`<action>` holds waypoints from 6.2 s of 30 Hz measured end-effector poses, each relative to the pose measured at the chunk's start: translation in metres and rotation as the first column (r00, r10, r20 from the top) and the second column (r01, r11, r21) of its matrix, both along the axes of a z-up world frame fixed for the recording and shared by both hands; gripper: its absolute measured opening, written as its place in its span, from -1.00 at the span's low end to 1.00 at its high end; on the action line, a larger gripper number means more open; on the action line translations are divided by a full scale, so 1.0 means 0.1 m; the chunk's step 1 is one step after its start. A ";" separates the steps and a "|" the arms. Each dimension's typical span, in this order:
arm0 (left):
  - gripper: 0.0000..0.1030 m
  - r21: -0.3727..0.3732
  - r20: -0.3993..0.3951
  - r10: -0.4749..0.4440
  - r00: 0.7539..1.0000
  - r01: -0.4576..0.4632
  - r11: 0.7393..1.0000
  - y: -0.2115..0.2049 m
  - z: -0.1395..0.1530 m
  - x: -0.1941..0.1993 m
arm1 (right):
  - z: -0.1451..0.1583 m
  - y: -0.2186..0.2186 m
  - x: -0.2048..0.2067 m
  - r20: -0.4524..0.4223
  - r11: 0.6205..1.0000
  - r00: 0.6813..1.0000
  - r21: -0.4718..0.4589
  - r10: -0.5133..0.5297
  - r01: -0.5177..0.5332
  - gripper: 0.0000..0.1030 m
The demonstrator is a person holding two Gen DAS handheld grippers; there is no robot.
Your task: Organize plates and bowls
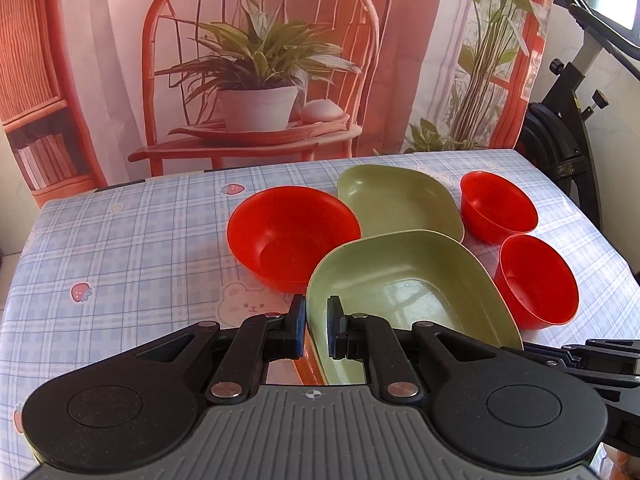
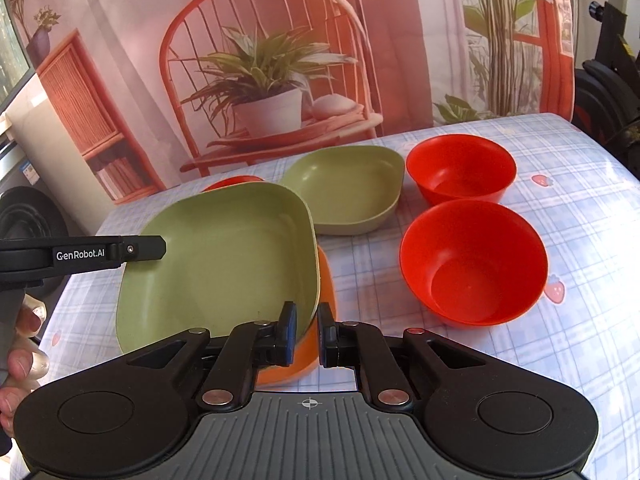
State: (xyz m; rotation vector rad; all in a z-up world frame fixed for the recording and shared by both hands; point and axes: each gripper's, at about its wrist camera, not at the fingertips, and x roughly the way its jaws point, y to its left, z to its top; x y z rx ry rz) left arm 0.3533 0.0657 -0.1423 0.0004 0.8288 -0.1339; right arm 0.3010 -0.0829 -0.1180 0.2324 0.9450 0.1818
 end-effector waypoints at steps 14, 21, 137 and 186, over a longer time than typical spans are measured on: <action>-0.78 -0.004 -0.055 0.022 0.998 -0.023 1.000 0.05 -0.27 0.14 | -0.12 0.08 0.12 -0.024 0.999 1.000 -0.049 0.010 -0.011 -0.81; -0.78 0.019 -0.069 0.033 0.997 -0.032 0.999 0.06 -0.29 0.20 | -0.11 0.14 0.17 -0.027 0.996 0.999 -0.083 0.026 -0.028 -0.81; -0.91 -0.144 -0.061 -0.121 0.991 0.112 0.983 -0.10 0.04 1.53 | 0.27 -0.40 1.43 -0.027 0.984 0.983 -0.013 -0.180 0.179 -0.86; -0.83 -0.226 -0.050 0.109 0.993 -0.118 0.967 0.29 -0.22 -0.17 | 0.16 -0.03 0.35 -0.042 0.999 0.998 0.009 -0.038 0.039 -0.87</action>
